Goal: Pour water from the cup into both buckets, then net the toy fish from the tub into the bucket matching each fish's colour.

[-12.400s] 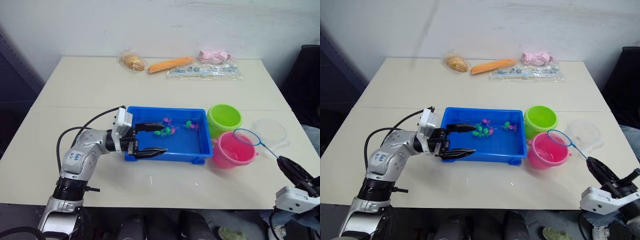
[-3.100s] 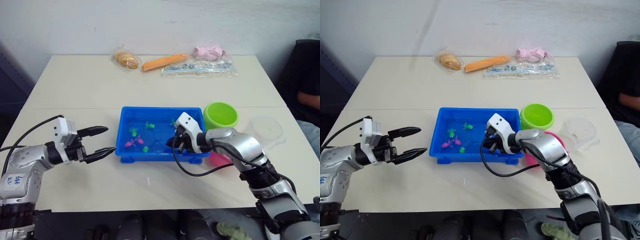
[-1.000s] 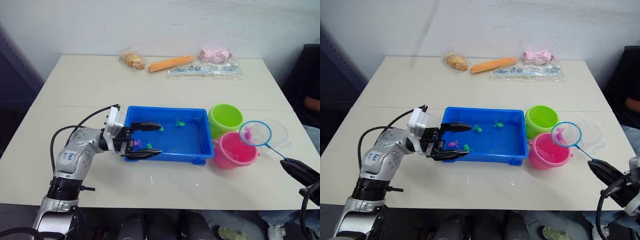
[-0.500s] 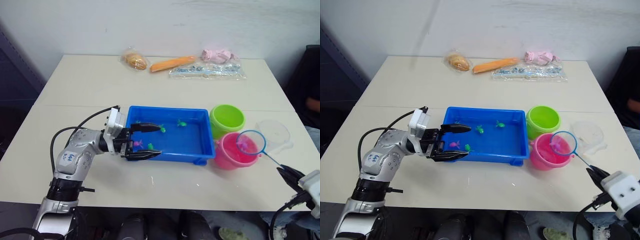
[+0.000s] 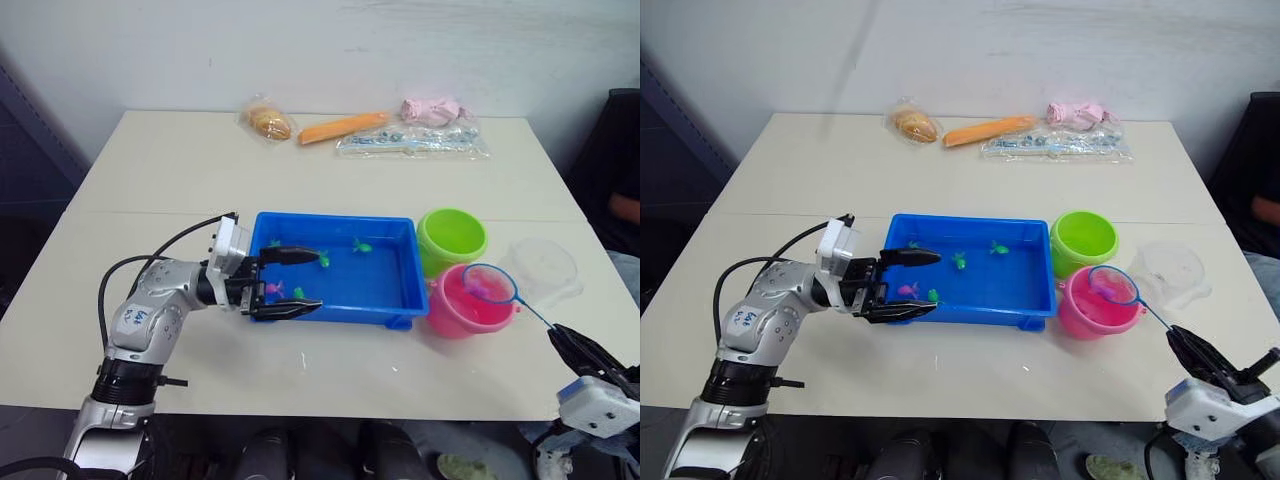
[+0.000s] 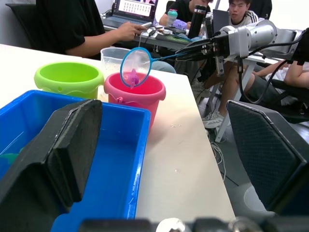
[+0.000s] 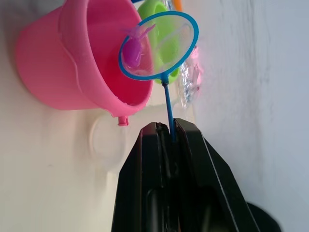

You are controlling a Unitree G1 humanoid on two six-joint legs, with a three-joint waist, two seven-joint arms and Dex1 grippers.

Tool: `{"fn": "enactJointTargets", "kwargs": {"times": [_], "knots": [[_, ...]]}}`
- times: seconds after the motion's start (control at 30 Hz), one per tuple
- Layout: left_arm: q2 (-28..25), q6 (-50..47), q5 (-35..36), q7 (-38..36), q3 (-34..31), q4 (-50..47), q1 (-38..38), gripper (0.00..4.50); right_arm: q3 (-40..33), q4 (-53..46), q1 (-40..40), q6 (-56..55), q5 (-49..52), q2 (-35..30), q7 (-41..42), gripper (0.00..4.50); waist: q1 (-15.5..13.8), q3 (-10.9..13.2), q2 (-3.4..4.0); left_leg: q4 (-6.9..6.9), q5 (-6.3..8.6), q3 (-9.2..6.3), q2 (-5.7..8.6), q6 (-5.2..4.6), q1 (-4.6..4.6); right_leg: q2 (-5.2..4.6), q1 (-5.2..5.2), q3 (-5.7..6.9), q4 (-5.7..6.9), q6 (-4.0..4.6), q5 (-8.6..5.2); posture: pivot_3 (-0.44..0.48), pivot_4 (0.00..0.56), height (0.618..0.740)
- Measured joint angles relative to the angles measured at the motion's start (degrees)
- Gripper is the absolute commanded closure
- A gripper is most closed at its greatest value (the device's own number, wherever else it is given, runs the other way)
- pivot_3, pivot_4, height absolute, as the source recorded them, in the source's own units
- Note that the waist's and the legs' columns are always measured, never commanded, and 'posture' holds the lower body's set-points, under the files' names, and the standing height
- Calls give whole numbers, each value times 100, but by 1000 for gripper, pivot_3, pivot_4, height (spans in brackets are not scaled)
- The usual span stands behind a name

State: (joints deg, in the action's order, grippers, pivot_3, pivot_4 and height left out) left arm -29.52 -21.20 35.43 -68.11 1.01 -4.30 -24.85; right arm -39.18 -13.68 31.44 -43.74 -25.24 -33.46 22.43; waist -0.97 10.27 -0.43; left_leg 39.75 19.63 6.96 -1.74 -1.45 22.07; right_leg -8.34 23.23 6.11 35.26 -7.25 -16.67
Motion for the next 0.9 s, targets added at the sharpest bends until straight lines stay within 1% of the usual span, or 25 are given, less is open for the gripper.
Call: {"fn": "enactJointTargets", "kwargs": {"times": [0.17, 0.2, 0.33, 0.43, 0.47, 0.53, 0.6, 0.63, 0.67, 0.7, 0.73, 0.77, 0.83, 0.9], "knots": [[3, 31, 3, 43, -37, -57, 26, 68, -197, 107, -114, -527, -1163, -159, -979, 4500, 4, 0, 0, 0, -2, -1, -1, 4, 0, 0, 0, 0, 3, 3, -2, 0, 150, 740], [2, 46, 3, 43, -58, -70, 34, 68, -237, 137, -116, -553, -1251, -206, -1104, 4500, 10, 0, 0, 0, -2, -1, -1, 4, 0, 0, 0, 0, 3, 3, -2, 0, 150, 740], [-9, 80, 3, 34, -100, -145, 50, 68, -244, 254, -105, -604, -1454, -294, -1480, 4500, 28, 0, 0, 0, -4, -2, -1, 6, -1, 0, 0, 1, 6, 5, -4, 0, 150, 740], [-42, 87, 3, 27, -108, -150, 125, 68, -184, 251, -41, -465, -1111, -429, -1408, 4500, 75, 0, 0, 0, -4, -3, -2, 5, -1, 0, -1, 1, 7, 5, -4, 0, 150, 740], [-56, 86, 4, 25, -111, -150, 160, 68, -96, 231, 23, -288, -674, -450, -1235, 4500, 91, 0, 0, 0, -4, -8, -3, 4, -2, 0, -5, 4, 6, 5, -4, 0, 150, 740], [-108, 86, 5, 16, -174, -149, 260, 68, 329, 11, 207, 350, 669, -481, -675, 4500, 114, 0, 0, -2, -4, -12, -8, 4, -10, 0, -15, 7, 6, 8, -6, 0, 150, 740], [-244, 80, 6, -3, -265, -129, 318, 68, 890, -632, 410, 1493, 2753, -580, -113, 4500, 139, 4, 5, -1, -3, -14, -12, 2, -20, -4, -24, 5, 11, 10, -6, 0, 150, 740], [-317, 72, 6, -7, -324, -92, 325, 68, 1055, -1031, 484, 2028, 3773, -674, 51, 4500, 150, 6, 8, -4, -2, -13, -13, 0, -34, -8, -35, 3, 16, 13, -8, 0, 150, 740], [-364, 57, 16, -3, -420, -27, 327, 68, 1185, -1496, 500, 2683, 4955, -800, 179, 4500, 153, 7, 8, -10, 2, -17, -14, -6, -66, -9, -67, 4, 13, 18, -11, 0, 150, 740], [-394, 30, 58, 13, -527, 38, 331, 68, 1189, -1793, 424, 3164, 5675, -930, 256, 4500, 151, 7, 8, -11, 7, -22, -16, -11, -87, -12, -87, 4, 9, 24, -14, 0, 150, 740], [-424, -12, 108, 39, -638, 83, 332, 68, 1152, -1946, 301, 3503, 6082, -1070, 332, 4500, 145, 7, 3, -11, 14, -22, -16, -22, -88, -14, -89, 4, 9, 24, -14, 0, 150, 740], [-425, -32, 141, 54, -710, 98, 331, 68, 1121, -2003, 236, 3679, 6253, -1151, 377, 4500, 135, 7, 2, -11, 15, -23, -15, -23, -84, -16, -87, 4, 9, 24, -13, 0, 150, 740], [-737, -7, 159, 18, -1013, 272, 540, 68, 1429, -2042, -562, 4833, 7008, -1993, 576, 4500, 165, 6, 2, -10, 21, -10, -12, -22, -88, -23, -77, 0, 13, 26, -12, 0, 150, 740], [-932, 59, 129, 14, -1256, 388, 665, 68, 1849, -2104, -1290, 5709, 7453, -2401, 633, 4500, 151, 7, 2, -14, 17, -29, -20, -6, -77, -26, -72, 0, 13, 41, -19, 0, 150, 740]]}}
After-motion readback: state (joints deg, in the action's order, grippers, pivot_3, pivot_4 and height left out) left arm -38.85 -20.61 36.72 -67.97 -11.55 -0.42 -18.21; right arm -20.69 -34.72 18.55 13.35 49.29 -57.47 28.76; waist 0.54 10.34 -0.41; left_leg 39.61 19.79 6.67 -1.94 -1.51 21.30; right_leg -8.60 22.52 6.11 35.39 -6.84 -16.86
